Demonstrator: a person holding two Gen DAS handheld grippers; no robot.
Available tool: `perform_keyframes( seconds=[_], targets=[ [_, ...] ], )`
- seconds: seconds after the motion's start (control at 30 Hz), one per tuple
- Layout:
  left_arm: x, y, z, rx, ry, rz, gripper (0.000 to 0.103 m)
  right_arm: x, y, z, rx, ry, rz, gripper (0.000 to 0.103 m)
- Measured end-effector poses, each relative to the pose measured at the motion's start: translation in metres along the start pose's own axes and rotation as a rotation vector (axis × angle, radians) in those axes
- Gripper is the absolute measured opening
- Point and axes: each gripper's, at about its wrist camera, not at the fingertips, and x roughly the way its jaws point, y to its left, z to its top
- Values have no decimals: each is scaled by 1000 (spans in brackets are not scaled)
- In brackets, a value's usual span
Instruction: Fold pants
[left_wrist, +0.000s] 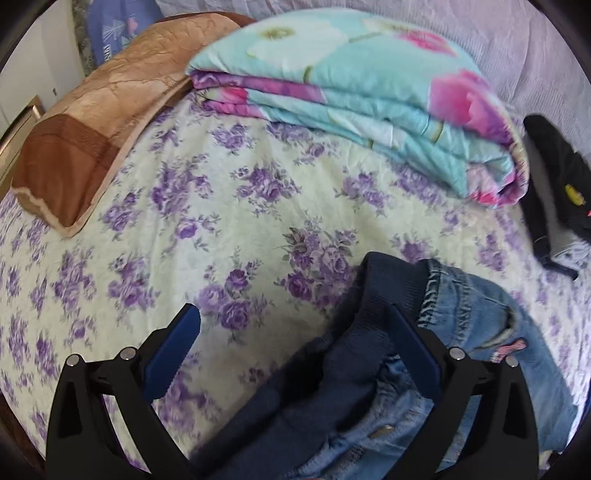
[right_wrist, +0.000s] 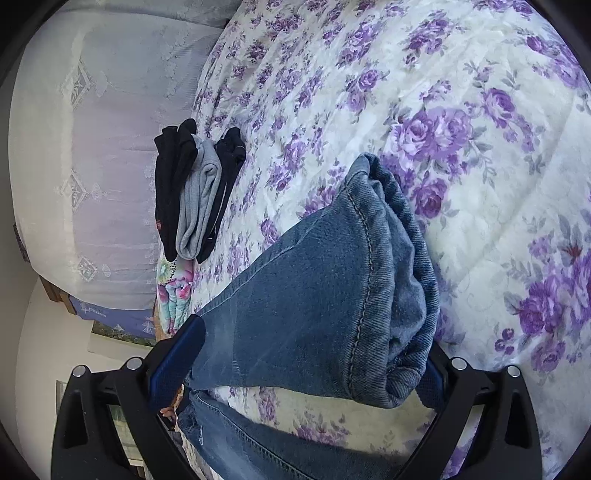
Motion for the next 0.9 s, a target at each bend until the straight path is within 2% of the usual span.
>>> perform_keyframes(
  seconds=[0.07, 0.13, 0.2, 0.23, 0.27, 0.3, 0.33, 0.37, 0.4, 0.47, 0.5, 0.53, 0.6, 0.63, 0.7, 0.9],
  targets=[
    [8, -1, 3, 29, 7, -21, 99, 1, 1, 1, -5, 5, -10, 100],
    [14, 3, 4, 7, 48, -145, 98, 3, 2, 1, -19, 8, -15, 100],
    [16, 9, 3, -49, 69, -218, 95, 4, 3, 2, -27, 7, -17, 100],
    [17, 10, 2, -56, 72, -240, 88, 4, 3, 1, -30, 6, -15, 100],
    [18, 11, 2, -59, 77, -269, 76, 5, 3, 2, -31, 5, -8, 100],
    [19, 14, 1, -77, 86, -321, 71, 5, 3, 2, -32, 4, -1, 100],
    [19, 16, 1, -97, 91, -358, 56, 5, 3, 2, -32, 1, 7, 100],
    [19, 18, 1, -116, 96, -375, 51, 4, 2, 2, -28, -5, 21, 100],
    [17, 16, 0, -113, 85, -354, 48, 4, 1, 3, -24, -12, 38, 97],
    [10, 11, -5, -93, 64, -327, 37, 6, -4, 6, -3, -6, 95, 67],
    [6, 9, -5, -86, 50, -317, 34, 10, -10, 7, 32, 15, 139, 42],
    [0, 9, -9, -85, 39, -318, 29, 14, -18, 9, 77, 32, 166, 29],
    [-10, 8, -15, -101, 25, -345, 22, 21, -29, 11, 127, 49, 195, 16],
    [-16, 9, -18, -111, 14, -359, 19, 21, -30, 12, 122, 44, 202, 11],
    [-27, 10, -20, -126, -9, -375, 14, 18, -24, 16, 85, 32, 223, 9],
    [-58, -6, -20, -106, -62, -420, 13, -4, 23, 66, -73, -64, 253, 6]
  ],
)
